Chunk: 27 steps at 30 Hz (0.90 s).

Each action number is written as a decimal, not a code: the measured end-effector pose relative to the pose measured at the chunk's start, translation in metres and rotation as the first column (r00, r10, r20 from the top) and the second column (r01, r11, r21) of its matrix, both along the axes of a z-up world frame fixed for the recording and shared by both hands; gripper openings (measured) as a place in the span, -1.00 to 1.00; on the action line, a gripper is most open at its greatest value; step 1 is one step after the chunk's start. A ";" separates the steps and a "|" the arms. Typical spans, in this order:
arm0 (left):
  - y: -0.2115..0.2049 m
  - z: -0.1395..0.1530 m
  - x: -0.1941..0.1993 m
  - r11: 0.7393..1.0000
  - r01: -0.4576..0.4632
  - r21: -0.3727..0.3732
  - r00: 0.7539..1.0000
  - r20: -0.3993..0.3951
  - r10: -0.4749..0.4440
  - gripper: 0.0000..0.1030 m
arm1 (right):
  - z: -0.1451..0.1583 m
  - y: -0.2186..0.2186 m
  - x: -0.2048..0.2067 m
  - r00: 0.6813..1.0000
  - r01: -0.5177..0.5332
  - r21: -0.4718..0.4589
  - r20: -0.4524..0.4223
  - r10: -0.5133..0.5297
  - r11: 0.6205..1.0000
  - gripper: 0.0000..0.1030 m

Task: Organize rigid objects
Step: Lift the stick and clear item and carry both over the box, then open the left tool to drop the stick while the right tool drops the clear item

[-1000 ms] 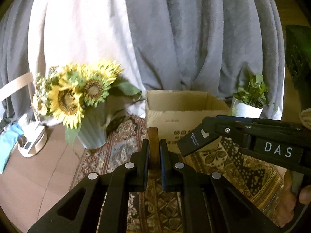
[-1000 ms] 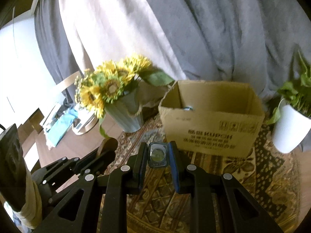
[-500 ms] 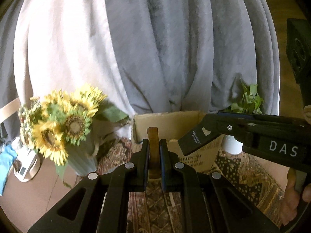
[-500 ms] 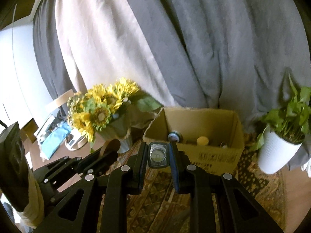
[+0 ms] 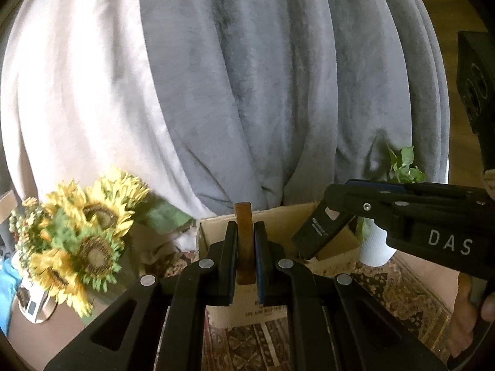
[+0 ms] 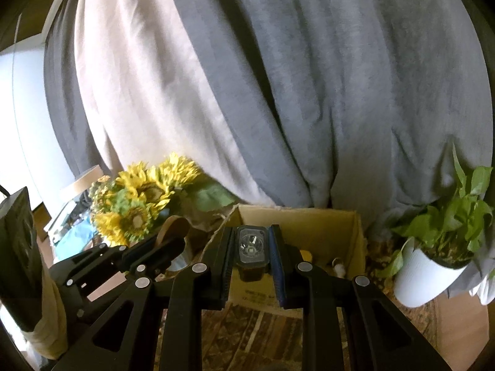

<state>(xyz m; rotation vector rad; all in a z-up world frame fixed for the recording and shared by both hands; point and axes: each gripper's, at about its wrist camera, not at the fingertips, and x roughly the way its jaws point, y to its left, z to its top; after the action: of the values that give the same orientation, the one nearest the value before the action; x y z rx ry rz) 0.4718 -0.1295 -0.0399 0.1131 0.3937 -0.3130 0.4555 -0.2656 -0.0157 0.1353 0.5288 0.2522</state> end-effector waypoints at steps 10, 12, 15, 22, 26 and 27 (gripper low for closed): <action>-0.018 -0.014 0.049 1.000 0.021 0.017 0.999 -0.027 -0.021 -0.77 | -0.012 -0.018 0.043 1.000 0.017 0.005 -0.015 -0.017 1.000 -0.54; -0.021 -0.018 0.058 1.000 0.023 0.021 0.999 -0.036 -0.022 -0.77 | -0.017 -0.021 0.051 1.000 0.020 0.006 -0.024 -0.020 1.000 -0.54; -0.024 -0.026 0.072 0.999 0.025 0.026 0.998 -0.056 -0.023 -0.77 | -0.026 -0.025 0.064 0.999 0.025 0.003 -0.040 -0.025 1.000 -0.54; -0.027 -0.042 0.093 0.999 0.028 0.036 0.995 -0.094 -0.024 -0.77 | -0.044 -0.029 0.086 0.996 0.033 -0.002 -0.084 -0.033 0.999 -0.54; -0.029 -0.050 0.102 0.999 0.029 0.045 0.992 -0.121 -0.024 -0.77 | -0.054 -0.031 0.095 0.994 0.039 -0.003 -0.107 -0.039 0.999 -0.54; -0.029 -0.053 0.104 0.999 0.029 0.046 0.992 -0.126 -0.023 -0.77 | -0.057 -0.031 0.097 0.993 0.039 -0.004 -0.113 -0.039 0.999 -0.54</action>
<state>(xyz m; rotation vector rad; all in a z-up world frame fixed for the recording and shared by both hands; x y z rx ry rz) 0.5761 -0.1587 -0.0927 0.1458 0.5244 -0.3373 0.5527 -0.2971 -0.0727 0.1588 0.6386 0.2066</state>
